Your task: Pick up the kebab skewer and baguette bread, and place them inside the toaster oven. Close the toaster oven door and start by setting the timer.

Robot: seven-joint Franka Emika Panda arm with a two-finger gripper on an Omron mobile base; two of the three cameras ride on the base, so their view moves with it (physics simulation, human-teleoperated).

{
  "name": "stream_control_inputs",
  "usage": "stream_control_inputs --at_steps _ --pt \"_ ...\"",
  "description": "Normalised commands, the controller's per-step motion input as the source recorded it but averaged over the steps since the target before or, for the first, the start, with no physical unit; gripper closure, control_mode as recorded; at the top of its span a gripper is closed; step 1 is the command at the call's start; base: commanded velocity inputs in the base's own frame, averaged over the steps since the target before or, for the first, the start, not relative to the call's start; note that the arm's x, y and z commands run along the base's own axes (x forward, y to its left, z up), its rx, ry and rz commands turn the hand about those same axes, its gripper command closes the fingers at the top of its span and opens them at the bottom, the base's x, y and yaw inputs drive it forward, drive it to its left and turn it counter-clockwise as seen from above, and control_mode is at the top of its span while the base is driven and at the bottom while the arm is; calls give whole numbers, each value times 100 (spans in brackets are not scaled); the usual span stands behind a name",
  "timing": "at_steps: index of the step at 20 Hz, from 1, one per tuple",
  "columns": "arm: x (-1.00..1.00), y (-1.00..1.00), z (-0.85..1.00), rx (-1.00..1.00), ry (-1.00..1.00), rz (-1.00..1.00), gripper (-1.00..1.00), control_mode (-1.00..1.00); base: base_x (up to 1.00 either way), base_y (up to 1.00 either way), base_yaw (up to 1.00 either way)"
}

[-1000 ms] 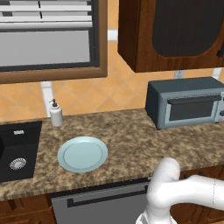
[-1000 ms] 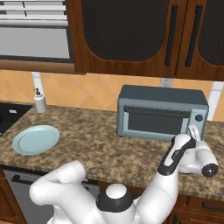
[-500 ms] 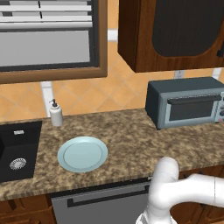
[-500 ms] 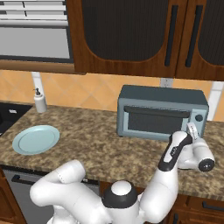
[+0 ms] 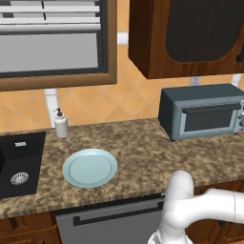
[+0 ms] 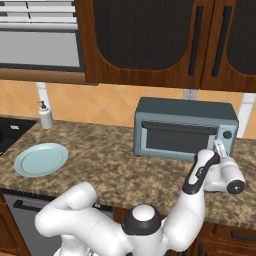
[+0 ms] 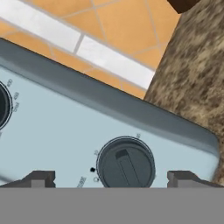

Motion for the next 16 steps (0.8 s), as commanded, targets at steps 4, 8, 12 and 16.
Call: stream_control_inputs --at_steps 4,8,12,16 --pt "11 -39 -14 0 0 0 -100 -100 0 0 0" --pt "4 -36 -9 0 0 0 -100 -100 0 0 0" --pt "0 -32 -9 4 0 0 -100 -100 0 0 0" --pt "0 -31 -3 5 0 0 -100 -100 0 0 0"
